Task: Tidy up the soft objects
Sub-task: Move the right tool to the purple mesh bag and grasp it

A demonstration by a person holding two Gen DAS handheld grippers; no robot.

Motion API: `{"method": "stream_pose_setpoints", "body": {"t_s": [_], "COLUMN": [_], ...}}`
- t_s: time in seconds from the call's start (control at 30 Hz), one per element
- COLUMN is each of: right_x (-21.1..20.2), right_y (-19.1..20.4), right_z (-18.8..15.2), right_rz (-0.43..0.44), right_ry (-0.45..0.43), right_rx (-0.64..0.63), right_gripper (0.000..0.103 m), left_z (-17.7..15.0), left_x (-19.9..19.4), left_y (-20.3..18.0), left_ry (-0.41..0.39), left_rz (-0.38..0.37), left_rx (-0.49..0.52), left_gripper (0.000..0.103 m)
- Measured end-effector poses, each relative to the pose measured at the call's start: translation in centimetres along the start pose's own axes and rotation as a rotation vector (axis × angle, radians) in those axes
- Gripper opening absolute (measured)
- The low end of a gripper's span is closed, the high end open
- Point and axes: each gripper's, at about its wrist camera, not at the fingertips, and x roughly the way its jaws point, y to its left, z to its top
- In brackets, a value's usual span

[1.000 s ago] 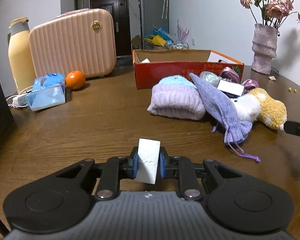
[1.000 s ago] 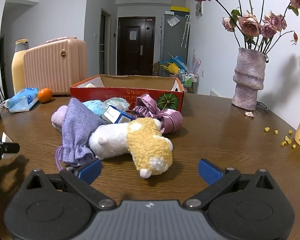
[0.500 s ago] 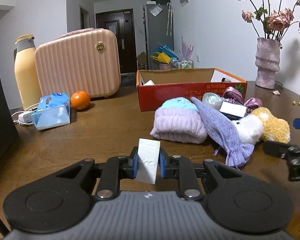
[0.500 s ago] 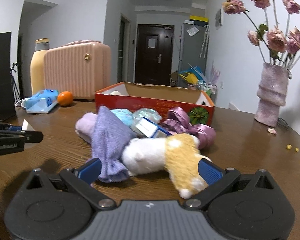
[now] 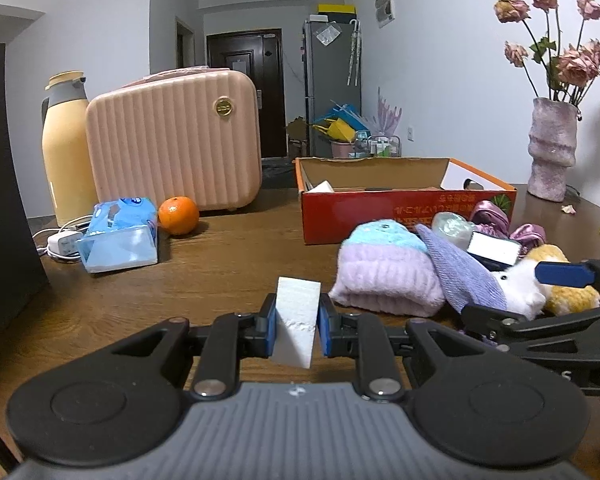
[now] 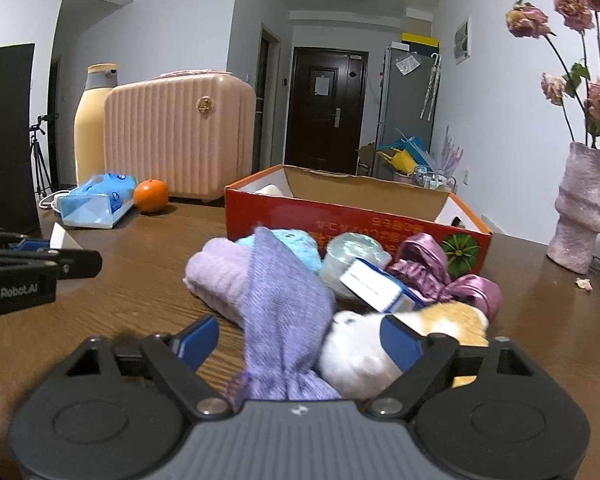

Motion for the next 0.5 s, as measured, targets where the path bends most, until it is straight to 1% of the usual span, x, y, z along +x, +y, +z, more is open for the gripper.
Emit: {"method": "stream_pose_setpoints", "body": {"t_s": [0.07, 0.13, 0.27, 0.37, 0.43, 0.5], "right_x": [0.6, 1.2, 2.1, 2.8, 3.1, 3.3], "right_y": [0.4, 0.5, 0.8, 1.0, 1.0, 0.9], "right_z": [0.2, 0.3, 0.5, 0.5, 0.5, 0.5], "right_rz": [0.0, -0.001, -0.008, -0.012, -0.012, -0.005], "right_ry": [0.007, 0.018, 0.028, 0.049, 0.059, 0.061], "right_rx": [-0.004, -0.003, -0.002, -0.003, -0.002, 0.007], "right_gripper": [0.079, 0.072, 0.063, 0.054, 0.043, 0.042], "left_z": [0.1, 0.2, 0.4, 0.4, 0.5, 0.5], "left_x": [0.2, 0.4, 0.9, 1.3, 1.6, 1.9], "left_y": [0.4, 0.8, 1.5, 2.0, 2.3, 2.7], "left_ry": [0.0, -0.003, -0.007, -0.009, -0.008, -0.002], "left_rz": [0.003, 0.009, 0.022, 0.035, 0.045, 0.047], "left_rx": [-0.004, -0.004, -0.002, 0.007, 0.011, 0.004], "left_gripper": [0.021, 0.021, 0.021, 0.021, 0.021, 0.021]}}
